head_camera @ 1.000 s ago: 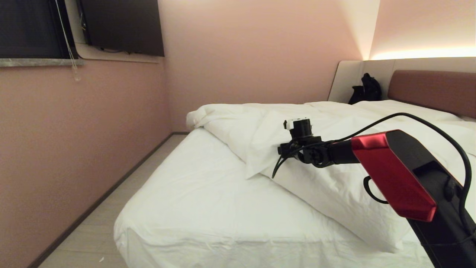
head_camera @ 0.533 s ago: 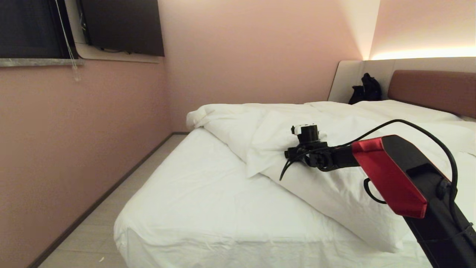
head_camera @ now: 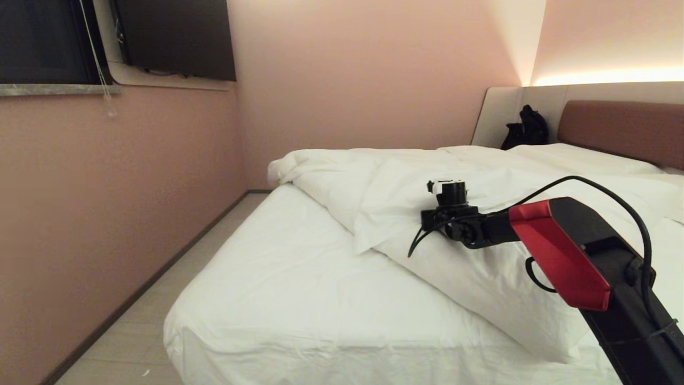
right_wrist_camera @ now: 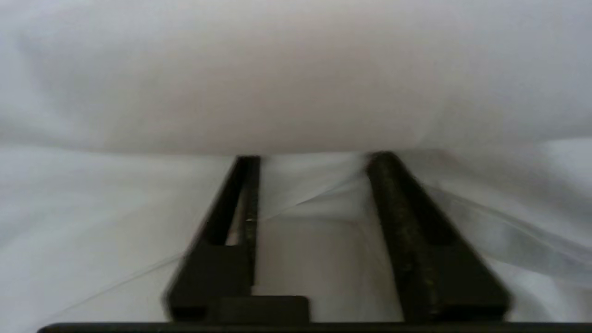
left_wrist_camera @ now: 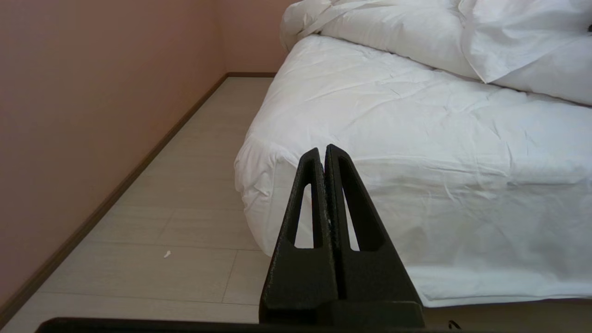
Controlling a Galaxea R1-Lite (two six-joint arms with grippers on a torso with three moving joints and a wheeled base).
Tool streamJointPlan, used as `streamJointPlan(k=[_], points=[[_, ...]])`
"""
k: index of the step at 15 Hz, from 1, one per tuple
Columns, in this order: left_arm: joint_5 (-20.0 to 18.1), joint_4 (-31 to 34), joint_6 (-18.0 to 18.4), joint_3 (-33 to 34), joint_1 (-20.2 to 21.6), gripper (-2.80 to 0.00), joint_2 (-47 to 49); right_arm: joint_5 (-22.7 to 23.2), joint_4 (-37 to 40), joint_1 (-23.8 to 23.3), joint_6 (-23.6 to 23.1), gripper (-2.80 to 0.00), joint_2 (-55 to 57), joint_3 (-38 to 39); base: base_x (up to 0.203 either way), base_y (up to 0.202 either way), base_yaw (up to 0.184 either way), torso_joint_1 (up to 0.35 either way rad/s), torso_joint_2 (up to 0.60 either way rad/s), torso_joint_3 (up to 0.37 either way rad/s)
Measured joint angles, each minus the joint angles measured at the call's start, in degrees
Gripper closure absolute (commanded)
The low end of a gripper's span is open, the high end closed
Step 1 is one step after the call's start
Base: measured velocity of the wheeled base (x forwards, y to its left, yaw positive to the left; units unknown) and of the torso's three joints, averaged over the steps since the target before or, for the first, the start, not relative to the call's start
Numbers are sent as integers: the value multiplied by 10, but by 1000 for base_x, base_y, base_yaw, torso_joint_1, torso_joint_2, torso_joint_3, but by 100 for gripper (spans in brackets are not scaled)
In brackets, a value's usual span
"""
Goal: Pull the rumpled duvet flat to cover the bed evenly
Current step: Hold the folded corner of the quilt
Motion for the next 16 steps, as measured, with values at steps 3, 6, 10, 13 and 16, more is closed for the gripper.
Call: streamJointPlan(k=[3, 6, 10, 13, 16], points=[[0, 0, 0, 0, 0, 0, 0, -2, -12, 7, 4, 0, -26, 1, 0, 0, 0, 0, 0, 0], [0, 0, 0, 0, 0, 0, 0, -2, -12, 16, 6, 0, -54, 4, 0, 0, 0, 0, 0, 0], [0, 0, 0, 0, 0, 0, 0, -3, -9, 31, 9, 0, -80, 8, 0, 0, 0, 0, 0, 0], [0, 0, 0, 0, 0, 0, 0, -2, 2, 38, 22, 0, -100, 18, 0, 0, 0, 0, 0, 0], [0, 0, 0, 0, 0, 0, 0, 9, 36, 40, 55, 0, -119, 24, 0, 0, 0, 0, 0, 0]])
